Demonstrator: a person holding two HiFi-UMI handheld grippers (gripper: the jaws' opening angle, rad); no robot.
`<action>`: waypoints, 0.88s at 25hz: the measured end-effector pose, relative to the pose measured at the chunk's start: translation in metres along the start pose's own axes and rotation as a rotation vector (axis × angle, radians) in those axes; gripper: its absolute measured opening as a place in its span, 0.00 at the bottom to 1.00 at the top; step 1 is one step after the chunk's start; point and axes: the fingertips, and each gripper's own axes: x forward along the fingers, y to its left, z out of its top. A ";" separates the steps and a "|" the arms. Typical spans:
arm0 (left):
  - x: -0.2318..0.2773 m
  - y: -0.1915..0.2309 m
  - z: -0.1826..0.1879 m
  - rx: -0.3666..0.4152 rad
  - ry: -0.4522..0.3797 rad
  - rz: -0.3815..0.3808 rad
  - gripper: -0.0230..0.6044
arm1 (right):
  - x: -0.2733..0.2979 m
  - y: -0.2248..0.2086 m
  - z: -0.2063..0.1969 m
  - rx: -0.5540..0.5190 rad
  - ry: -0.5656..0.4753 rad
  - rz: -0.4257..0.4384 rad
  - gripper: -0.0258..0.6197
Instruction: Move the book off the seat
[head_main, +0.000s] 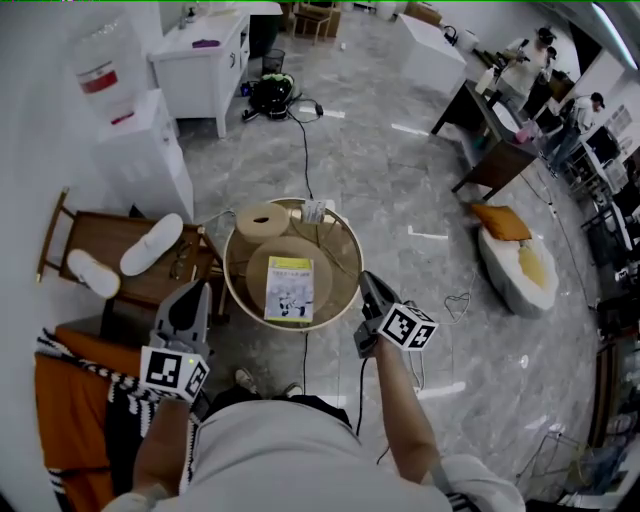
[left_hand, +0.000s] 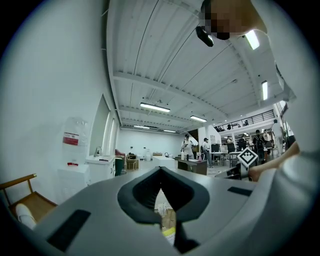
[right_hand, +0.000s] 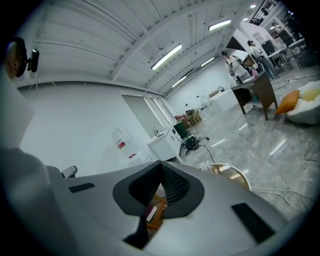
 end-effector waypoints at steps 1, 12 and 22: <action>0.000 0.003 0.002 0.005 -0.004 0.006 0.06 | 0.000 0.007 0.007 -0.009 -0.010 0.014 0.07; -0.004 0.034 0.013 0.017 -0.022 0.059 0.06 | -0.022 0.069 0.078 -0.178 -0.134 0.097 0.07; -0.003 0.047 0.017 -0.003 -0.032 0.083 0.06 | -0.065 0.109 0.117 -0.433 -0.202 0.060 0.07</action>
